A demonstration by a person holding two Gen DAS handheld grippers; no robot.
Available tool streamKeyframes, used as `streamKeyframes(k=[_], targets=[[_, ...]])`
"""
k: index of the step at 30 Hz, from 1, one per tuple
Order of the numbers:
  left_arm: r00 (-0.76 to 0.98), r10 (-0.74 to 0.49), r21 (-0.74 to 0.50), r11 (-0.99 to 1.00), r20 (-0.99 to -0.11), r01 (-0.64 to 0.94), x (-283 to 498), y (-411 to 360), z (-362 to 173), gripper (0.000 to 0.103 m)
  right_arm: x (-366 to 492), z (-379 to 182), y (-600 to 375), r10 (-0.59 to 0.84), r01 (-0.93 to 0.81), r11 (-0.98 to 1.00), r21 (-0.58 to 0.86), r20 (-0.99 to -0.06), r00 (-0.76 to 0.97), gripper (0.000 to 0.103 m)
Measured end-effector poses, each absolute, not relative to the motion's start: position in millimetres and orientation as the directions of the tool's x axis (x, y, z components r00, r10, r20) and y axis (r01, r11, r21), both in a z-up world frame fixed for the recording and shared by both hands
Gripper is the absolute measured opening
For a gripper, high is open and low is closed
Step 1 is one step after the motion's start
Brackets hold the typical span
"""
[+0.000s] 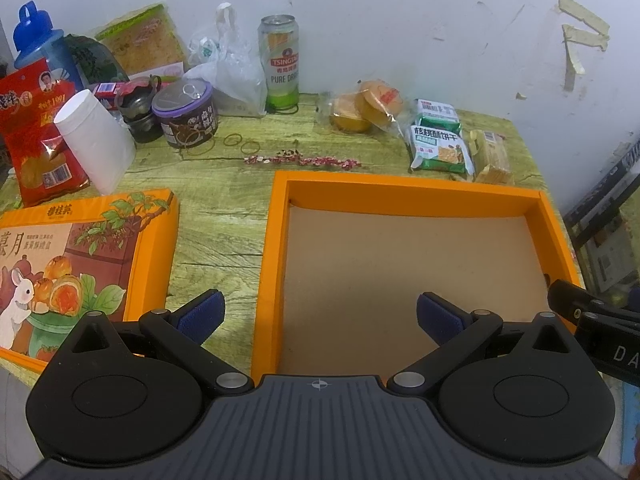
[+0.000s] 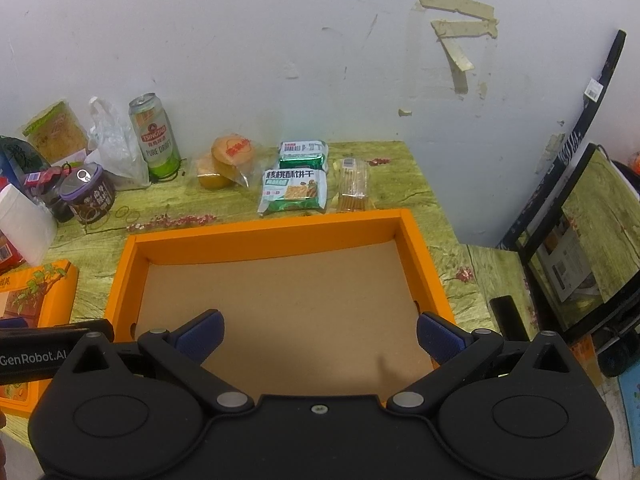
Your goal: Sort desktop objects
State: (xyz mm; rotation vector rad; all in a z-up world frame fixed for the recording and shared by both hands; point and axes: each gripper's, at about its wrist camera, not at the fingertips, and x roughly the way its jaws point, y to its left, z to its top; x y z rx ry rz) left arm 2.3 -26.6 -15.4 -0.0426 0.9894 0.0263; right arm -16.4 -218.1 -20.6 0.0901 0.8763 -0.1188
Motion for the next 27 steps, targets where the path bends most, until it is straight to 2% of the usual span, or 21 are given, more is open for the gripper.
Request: streamKeyframes(k=[27], targets=[[0.556,0.066,0.014,0.995,-0.828,-0.098,20.8,-55.5,-11.9,0.103,10.5,-19.8,-250.9,-0.011,0.080,0.995,0.056,-0.749,0.662,0.103]])
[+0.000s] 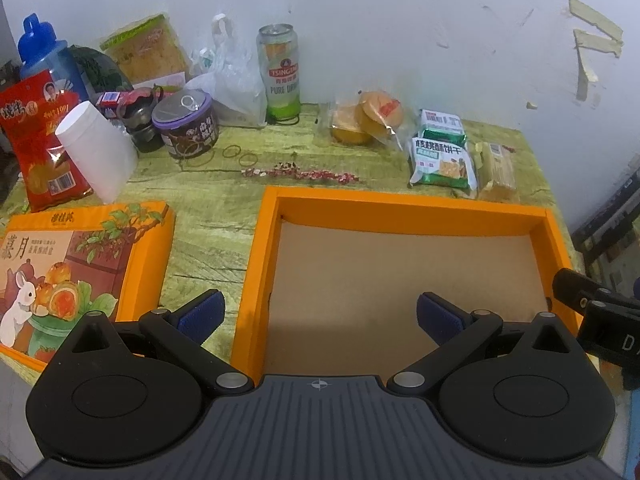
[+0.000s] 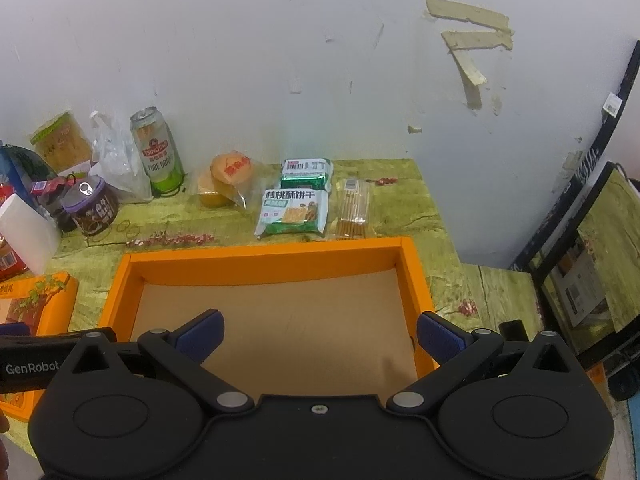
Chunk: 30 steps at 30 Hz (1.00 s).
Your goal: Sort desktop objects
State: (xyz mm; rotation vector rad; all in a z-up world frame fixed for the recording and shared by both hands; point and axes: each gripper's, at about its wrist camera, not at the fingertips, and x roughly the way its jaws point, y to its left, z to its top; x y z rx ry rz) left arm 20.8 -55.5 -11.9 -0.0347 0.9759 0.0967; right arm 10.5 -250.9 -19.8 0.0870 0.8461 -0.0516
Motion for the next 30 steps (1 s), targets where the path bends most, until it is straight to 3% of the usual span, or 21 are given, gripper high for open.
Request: streamKeyframes(k=[7,12,22,30], targets=[[0.577,0.091,0.028,0.993,-0.812,-0.118,27.5,-61.9,-5.1,0.103,21.9,-19.2,-262.1,0.019,0.056,0.995,0.079,-0.729,0.684,0.103],[0.636,0.121,0.037,0.989,-0.762,-0.145,26.8,-59.1,16.4,0.103,30.0,-10.1,-273.9,0.085,-0.010,0.993,0.116,-0.665,0.742,0.103],[0.657,0.097,-0.091,0.965,-0.748,-0.247,46.5,-8.3,74.1,0.103,58.5,15.8,-287.7,0.290,-0.206,0.955,0.215,-0.513,0.808,0.103],[0.765,0.004,-0.126,0.986,-0.645,-0.112,126.6,30.0,116.5,0.103,101.9,77.9,-278.5,0.341,-0.282,0.939,0.198,-0.428,0.837,0.103]])
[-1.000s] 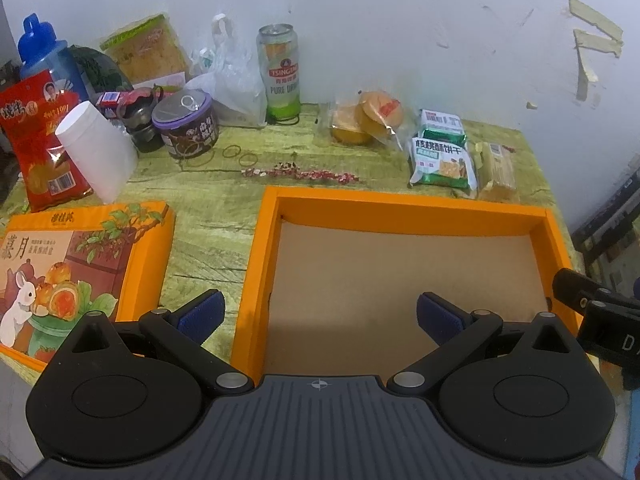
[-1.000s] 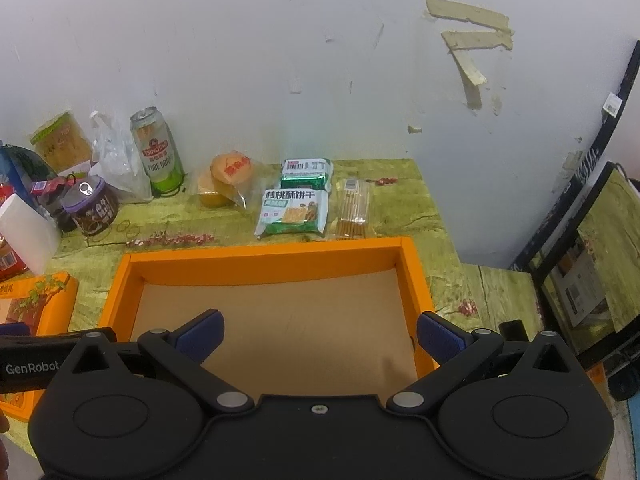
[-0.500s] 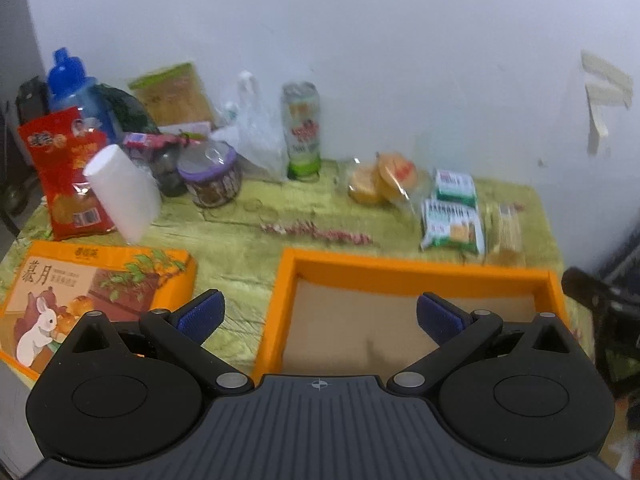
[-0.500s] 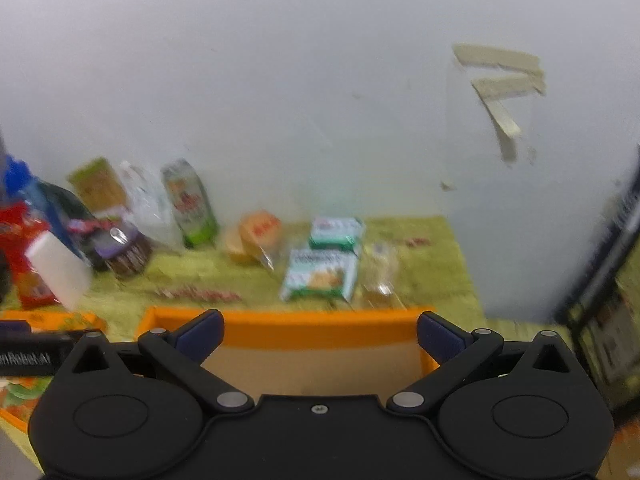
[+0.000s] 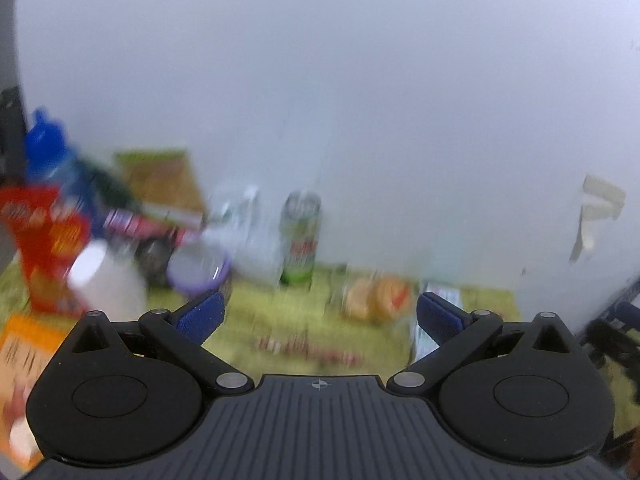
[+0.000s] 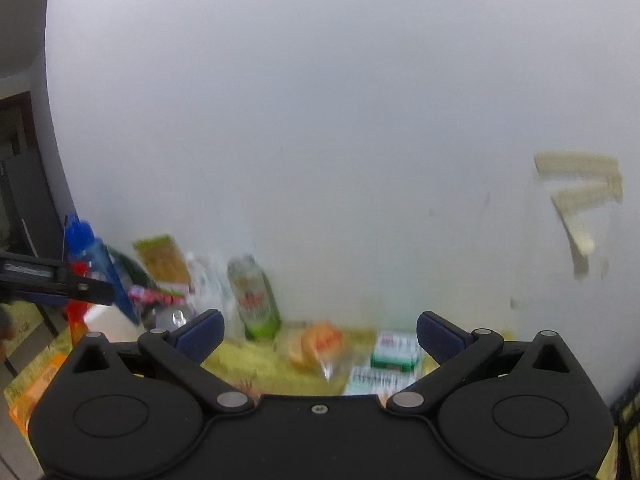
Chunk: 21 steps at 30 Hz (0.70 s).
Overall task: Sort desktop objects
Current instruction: 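Move both grippers toward the packaged egg cake beside the biscuit packs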
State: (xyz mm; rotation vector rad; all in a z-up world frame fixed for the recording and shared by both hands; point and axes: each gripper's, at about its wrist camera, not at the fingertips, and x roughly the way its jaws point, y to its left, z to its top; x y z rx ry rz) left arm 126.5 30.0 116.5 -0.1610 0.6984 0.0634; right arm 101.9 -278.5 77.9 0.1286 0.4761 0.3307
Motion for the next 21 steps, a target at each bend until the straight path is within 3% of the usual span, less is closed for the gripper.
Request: streamKeyframes(k=[3,8,15,21], targets=[[0.780,-0.089,-0.156,0.988,-0.619,-0.012,160.1,38.3,108.5,0.103,128.2,100.2,-274.3,0.367,-0.282,0.925,0.254,-0.410,0.835,0.103],[0.711,-0.280,-0.226,0.959,-0.645,0.172,224.3,43.3,48.2,0.103,191.1,96.1,-262.2,0.357,-0.144,0.894,0.424,-0.483,0.800,0.103],[0.601,-0.423,-0.248,0.902,-0.678,0.354,282.7,16.3,-39.6,0.103,271.3,19.2,-260.3,0.378,0.086,0.796,0.600,-0.603,0.703,0.103],[0.561,-0.482,-0.256,0.863,-0.673,0.434,313.4,-11.2,-85.9,0.103,332.2,-52.1,-265.6,0.442,0.161,0.741,0.652,-0.655,0.613,0.103]])
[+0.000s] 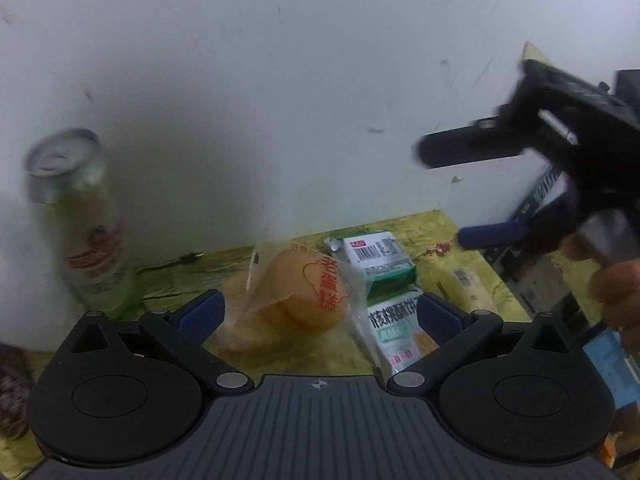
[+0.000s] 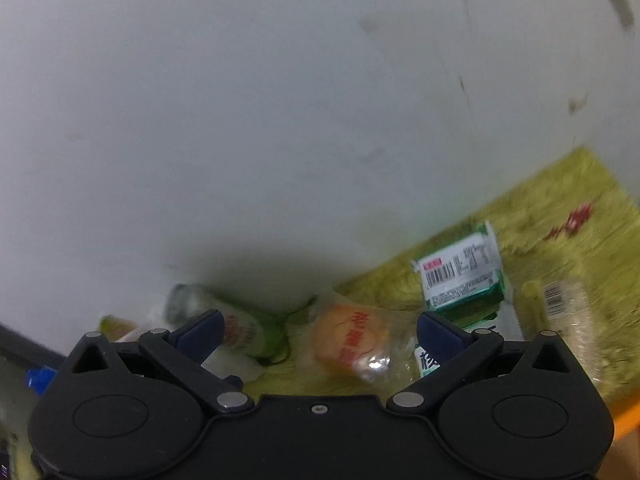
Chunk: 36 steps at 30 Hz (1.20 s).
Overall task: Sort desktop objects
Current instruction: 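Move both grippers toward the packaged egg cake beside the biscuit packs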
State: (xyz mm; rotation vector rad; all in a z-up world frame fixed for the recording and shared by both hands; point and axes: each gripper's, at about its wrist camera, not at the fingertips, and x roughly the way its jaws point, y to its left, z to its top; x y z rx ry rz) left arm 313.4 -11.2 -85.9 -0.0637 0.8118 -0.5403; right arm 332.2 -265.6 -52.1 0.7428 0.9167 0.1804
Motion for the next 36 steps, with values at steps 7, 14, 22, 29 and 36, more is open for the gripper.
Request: streamKeyframes(k=[7,14,22,29,36], targets=[[0.536,-0.497,-0.287,0.856,-0.683,0.429,347.3,-30.6,-122.4,0.103,377.1,-120.6,-266.3,0.505,0.233,0.706,0.669,-0.706,0.496,0.103],[0.507,-0.494,-0.265,0.849,-0.706,0.457,342.5,-40.3,-142.9,0.103,395.8,-161.4,-252.1,0.553,0.253,0.695,0.673,-0.725,0.410,0.103],[0.478,-0.545,-0.357,0.829,-0.689,0.430,335.6,-30.5,-150.8,0.103,389.8,-165.2,-250.6,0.615,0.236,0.647,0.725,-0.680,0.399,0.103],[0.444,-0.557,-0.378,0.820,-0.702,0.430,302.4,-24.3,-146.7,0.103,373.5,-155.8,-252.3,0.667,0.207,0.624,0.753,-0.652,0.361,0.103],[0.377,-0.497,-0.343,0.847,-0.781,0.406,270.2,-11.4,-161.8,0.102,356.9,-159.9,-231.7,0.694,0.179,0.649,0.740,-0.671,0.259,0.103]])
